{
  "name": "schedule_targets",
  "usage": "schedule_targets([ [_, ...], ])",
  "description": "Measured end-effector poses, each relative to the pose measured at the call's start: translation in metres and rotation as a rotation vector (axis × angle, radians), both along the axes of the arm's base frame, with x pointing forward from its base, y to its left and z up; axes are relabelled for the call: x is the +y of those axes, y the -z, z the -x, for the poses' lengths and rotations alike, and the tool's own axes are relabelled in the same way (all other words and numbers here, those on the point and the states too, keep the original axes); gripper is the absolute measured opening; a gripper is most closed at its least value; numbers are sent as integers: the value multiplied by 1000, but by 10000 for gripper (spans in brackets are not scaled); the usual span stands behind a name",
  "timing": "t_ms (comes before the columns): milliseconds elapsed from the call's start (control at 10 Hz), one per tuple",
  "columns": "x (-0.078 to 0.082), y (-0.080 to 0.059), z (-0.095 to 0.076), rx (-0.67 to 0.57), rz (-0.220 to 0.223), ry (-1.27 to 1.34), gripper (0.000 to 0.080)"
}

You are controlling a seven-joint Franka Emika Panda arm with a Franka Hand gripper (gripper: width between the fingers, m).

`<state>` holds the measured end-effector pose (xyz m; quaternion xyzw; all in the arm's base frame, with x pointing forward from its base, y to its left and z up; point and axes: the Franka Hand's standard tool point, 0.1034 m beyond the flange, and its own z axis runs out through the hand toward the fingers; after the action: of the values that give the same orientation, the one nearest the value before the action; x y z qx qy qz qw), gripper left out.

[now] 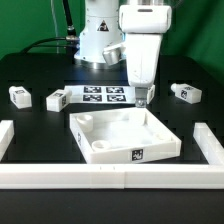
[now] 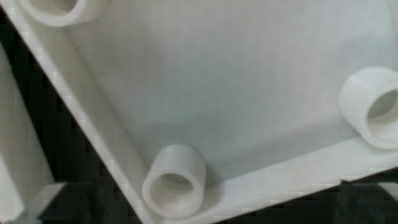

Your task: Assemble square table

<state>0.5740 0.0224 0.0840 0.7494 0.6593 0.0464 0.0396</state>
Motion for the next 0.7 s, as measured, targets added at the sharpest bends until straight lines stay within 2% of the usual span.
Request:
schedule_targets([
  [200,-1,2,0,-4,21,-128,650],
  [300,-1,8,3,-9,44,-222,650],
  [500,-10,9,17,6,104,-414,650],
  [600,-17,14,25,23,117,-487,650],
  [700,-17,14,23,23,119,-495,650],
])
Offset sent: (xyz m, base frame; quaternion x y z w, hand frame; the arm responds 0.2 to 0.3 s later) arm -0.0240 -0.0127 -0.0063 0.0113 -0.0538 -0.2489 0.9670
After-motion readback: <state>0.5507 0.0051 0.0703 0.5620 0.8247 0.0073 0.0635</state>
